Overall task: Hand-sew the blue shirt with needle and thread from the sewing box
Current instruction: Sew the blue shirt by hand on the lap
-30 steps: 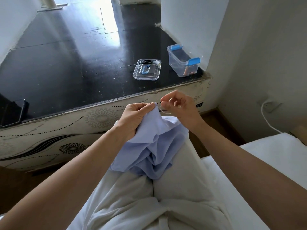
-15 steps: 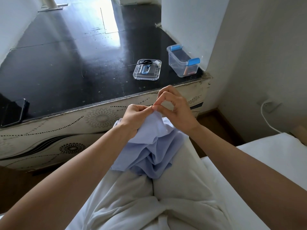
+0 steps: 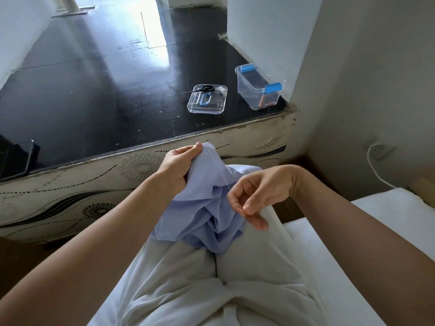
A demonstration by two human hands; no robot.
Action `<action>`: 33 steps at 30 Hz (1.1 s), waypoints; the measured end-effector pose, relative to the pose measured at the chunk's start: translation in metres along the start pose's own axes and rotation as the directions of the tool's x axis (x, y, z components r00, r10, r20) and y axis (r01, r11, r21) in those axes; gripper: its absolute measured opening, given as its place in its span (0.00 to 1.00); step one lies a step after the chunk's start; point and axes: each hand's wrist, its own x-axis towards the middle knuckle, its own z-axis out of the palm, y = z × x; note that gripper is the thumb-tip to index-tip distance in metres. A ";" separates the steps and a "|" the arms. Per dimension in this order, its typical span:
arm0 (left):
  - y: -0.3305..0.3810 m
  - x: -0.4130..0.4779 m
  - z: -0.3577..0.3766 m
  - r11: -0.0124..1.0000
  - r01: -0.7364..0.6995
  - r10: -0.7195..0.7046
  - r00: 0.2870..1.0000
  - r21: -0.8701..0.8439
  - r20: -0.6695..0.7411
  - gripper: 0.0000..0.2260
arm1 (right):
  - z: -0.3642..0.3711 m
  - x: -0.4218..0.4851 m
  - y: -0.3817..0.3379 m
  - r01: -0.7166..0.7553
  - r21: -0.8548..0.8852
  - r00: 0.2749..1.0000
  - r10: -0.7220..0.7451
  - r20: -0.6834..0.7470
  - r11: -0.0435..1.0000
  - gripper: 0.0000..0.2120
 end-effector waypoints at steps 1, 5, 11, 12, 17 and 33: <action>0.000 0.000 0.001 1.000 -0.003 0.003 1.000 -0.009 0.001 0.06 | -0.001 -0.002 0.001 0.032 0.018 0.999 -0.031 -0.033 0.999 0.06; 0.001 -0.002 0.004 0.999 -0.023 0.024 1.000 -0.049 0.019 0.06 | -0.009 0.002 0.002 0.332 0.062 0.796 -0.244 -0.554 0.941 0.07; 0.001 -0.007 0.005 0.997 -0.028 0.032 0.998 -0.066 0.063 0.07 | -0.013 0.035 -0.005 -0.035 -0.374 0.100 -0.369 -0.924 0.927 0.15; 0.001 -0.008 0.006 0.996 -0.030 0.037 0.996 -0.079 0.078 0.07 | -0.013 0.038 -0.004 -0.086 -0.420 0.065 -0.416 -0.907 0.903 0.17; 0.000 -0.012 0.007 0.998 -0.022 0.028 0.994 -0.061 0.103 0.08 | -0.021 0.048 0.000 -0.286 -0.516 -0.014 -0.542 -0.840 0.807 0.09; 0.001 -0.016 0.006 0.998 -0.052 0.055 0.995 -0.039 0.086 0.06 | -0.002 0.022 -0.002 -0.100 -0.555 0.425 -0.469 -0.774 0.826 0.02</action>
